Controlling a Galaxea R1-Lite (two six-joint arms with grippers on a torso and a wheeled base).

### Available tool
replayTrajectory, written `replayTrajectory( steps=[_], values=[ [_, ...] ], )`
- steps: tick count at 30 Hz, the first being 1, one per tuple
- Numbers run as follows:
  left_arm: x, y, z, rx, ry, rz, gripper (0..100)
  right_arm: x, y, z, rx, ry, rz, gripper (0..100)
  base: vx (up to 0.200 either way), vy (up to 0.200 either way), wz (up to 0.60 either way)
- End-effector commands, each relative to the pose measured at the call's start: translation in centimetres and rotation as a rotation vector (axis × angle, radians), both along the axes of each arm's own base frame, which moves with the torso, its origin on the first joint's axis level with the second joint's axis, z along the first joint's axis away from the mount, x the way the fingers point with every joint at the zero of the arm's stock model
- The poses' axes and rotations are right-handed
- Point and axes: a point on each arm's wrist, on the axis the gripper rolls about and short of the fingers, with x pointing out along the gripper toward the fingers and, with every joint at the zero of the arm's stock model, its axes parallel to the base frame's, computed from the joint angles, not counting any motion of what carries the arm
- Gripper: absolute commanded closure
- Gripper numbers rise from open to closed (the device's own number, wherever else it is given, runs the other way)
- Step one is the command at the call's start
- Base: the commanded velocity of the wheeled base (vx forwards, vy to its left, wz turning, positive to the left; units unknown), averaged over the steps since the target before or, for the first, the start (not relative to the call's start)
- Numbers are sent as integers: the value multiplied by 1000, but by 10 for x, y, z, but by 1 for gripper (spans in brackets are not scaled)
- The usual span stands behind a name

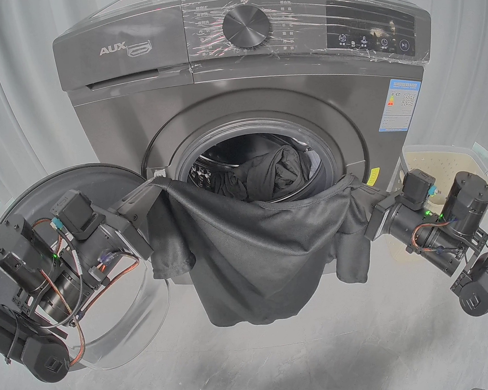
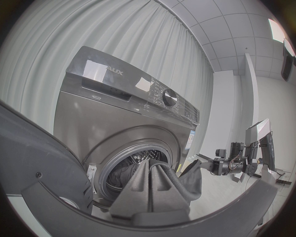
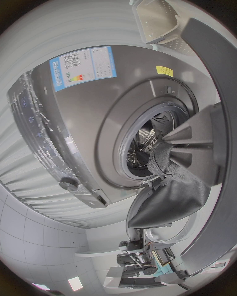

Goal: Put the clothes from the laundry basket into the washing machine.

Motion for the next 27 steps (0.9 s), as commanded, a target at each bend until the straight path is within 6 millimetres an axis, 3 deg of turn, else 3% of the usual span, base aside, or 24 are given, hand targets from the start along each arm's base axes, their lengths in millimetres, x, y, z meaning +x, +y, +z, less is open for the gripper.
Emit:
replayTrajectory(
  steps=[1,15,27],
  values=[
    [-2,5,-1,2,7,11,100,-9,-3,20,36,-59,4,100,0,0,0],
    [2,11,-1,4,5,41,100,-13,-6,60,111,-186,-26,100,0,0,0],
    [8,21,7,-9,-29,80,100,-8,-19,61,107,-194,-72,100,0,0,0]
  ],
)
